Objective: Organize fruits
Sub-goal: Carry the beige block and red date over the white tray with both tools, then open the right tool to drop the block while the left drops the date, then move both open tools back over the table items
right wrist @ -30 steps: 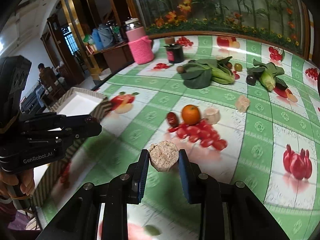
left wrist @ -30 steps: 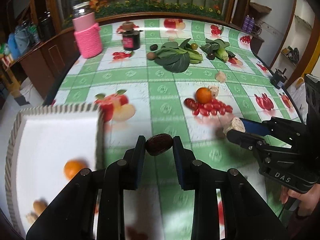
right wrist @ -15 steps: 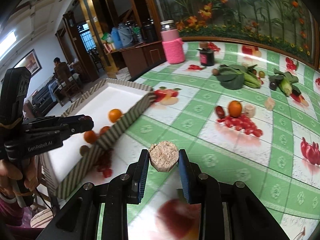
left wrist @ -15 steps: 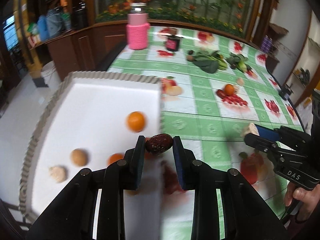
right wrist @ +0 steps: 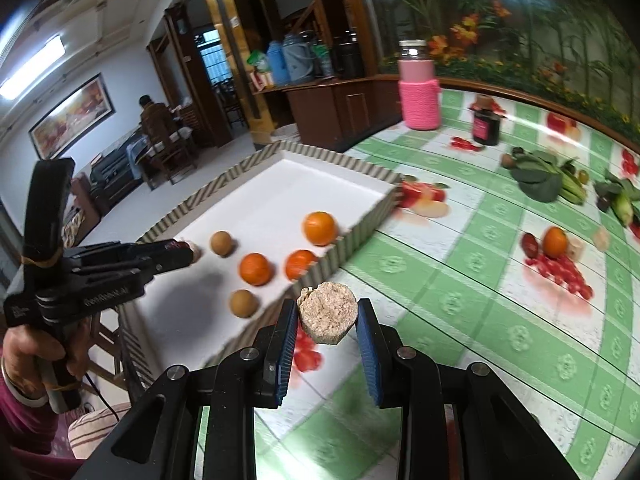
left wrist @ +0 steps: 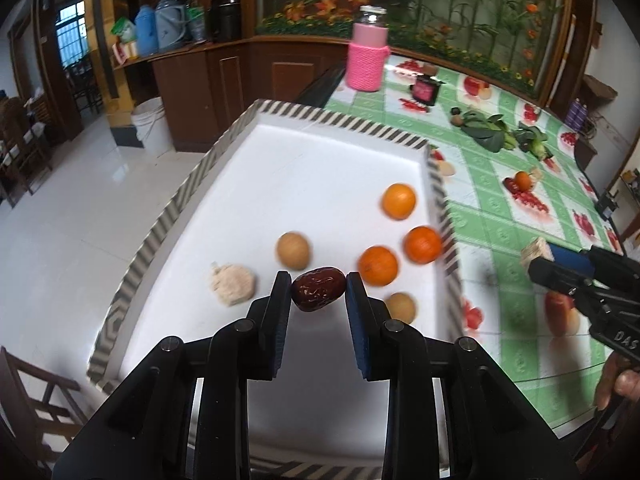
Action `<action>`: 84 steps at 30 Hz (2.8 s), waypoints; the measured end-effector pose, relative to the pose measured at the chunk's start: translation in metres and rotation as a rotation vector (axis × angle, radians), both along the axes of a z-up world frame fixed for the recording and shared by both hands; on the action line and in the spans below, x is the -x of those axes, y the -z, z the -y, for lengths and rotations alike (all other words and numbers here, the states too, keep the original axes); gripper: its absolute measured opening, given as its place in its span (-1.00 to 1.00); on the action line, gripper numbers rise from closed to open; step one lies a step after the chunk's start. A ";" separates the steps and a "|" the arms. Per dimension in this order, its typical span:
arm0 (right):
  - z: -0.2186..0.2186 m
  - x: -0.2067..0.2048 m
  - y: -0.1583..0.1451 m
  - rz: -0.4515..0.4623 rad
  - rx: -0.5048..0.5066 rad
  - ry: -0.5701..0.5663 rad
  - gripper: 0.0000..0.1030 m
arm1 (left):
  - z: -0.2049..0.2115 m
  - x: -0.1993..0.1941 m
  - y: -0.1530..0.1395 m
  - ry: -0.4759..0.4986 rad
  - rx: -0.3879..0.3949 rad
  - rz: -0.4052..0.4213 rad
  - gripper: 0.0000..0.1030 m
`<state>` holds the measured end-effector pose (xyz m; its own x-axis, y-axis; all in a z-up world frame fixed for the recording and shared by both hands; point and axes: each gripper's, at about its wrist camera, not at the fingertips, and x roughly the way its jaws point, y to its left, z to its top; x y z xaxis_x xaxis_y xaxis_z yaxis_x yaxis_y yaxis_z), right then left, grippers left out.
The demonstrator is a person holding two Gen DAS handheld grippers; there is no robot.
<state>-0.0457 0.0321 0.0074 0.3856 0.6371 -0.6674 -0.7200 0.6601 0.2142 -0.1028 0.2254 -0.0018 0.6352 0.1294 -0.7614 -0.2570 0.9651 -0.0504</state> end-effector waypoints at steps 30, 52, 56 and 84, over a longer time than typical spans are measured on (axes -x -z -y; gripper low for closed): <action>-0.096 0.030 0.014 -0.013 0.070 -0.236 -0.44 | -0.035 0.005 0.023 -0.090 -0.041 -0.026 -0.48; -0.125 0.024 0.040 -0.029 0.160 -0.275 -0.44 | -0.041 0.005 0.027 -0.125 -0.056 -0.024 -0.41; -0.114 0.025 0.030 -0.038 0.110 -0.272 -0.44 | -0.042 0.006 0.024 -0.132 -0.054 -0.016 0.11; 0.053 -0.022 -0.001 0.012 0.010 0.116 -0.43 | 0.088 -0.051 -0.017 0.075 -0.065 0.085 0.12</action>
<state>-0.0238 -0.0204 0.0087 0.4644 0.5812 -0.6683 -0.6415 0.7409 0.1986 -0.0522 0.1375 0.0150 0.7068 0.1264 -0.6960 -0.1811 0.9835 -0.0052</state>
